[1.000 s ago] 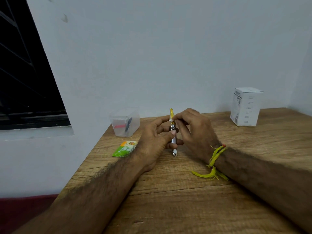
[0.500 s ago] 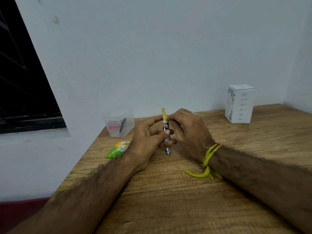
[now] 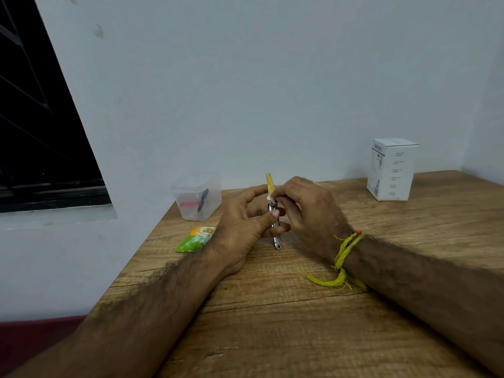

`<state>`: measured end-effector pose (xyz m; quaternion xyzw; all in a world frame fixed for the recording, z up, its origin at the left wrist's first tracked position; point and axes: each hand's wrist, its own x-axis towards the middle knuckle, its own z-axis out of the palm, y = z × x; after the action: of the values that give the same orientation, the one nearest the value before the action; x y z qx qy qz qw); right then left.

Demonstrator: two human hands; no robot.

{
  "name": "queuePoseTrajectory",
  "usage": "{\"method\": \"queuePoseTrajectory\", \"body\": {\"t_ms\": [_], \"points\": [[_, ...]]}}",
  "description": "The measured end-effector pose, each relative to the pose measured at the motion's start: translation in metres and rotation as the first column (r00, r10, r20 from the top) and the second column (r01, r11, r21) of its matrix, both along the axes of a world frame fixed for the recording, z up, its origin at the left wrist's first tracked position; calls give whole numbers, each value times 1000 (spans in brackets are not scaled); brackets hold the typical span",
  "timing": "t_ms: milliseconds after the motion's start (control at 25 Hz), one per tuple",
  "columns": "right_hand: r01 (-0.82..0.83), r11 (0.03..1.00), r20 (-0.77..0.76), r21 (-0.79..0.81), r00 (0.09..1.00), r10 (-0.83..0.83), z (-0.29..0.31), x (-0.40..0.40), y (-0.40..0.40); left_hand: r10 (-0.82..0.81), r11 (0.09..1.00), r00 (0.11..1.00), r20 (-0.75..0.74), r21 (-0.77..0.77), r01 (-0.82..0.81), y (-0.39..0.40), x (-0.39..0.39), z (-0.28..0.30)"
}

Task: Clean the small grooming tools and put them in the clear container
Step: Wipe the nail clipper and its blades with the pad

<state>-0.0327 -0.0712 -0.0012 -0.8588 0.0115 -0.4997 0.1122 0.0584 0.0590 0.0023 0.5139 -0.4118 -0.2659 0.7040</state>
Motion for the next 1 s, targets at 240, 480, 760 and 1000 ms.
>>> {"method": "queuePoseTrajectory", "body": {"t_ms": [240, 480, 760, 1000], "points": [[-31, 999, -47, -34, 998, 29, 3, -3, 5, 4, 1000, 1000, -17, -7, -4, 0, -2, 0], [-28, 998, -68, -58, 997, 24, 4, -6, 6, 19, 1000, 1000, -24, -5, -19, -1, -1, 0], [19, 999, 2, -29, 1000, -19, 0, -3, 4, 29, 1000, 1000, -4, -3, -29, 0, -1, 0], [-21, 999, 14, 27, 1000, 21, 0, -2, 4, 24, 1000, 999, 37, 15, -25, 0, 0, 1]]}}
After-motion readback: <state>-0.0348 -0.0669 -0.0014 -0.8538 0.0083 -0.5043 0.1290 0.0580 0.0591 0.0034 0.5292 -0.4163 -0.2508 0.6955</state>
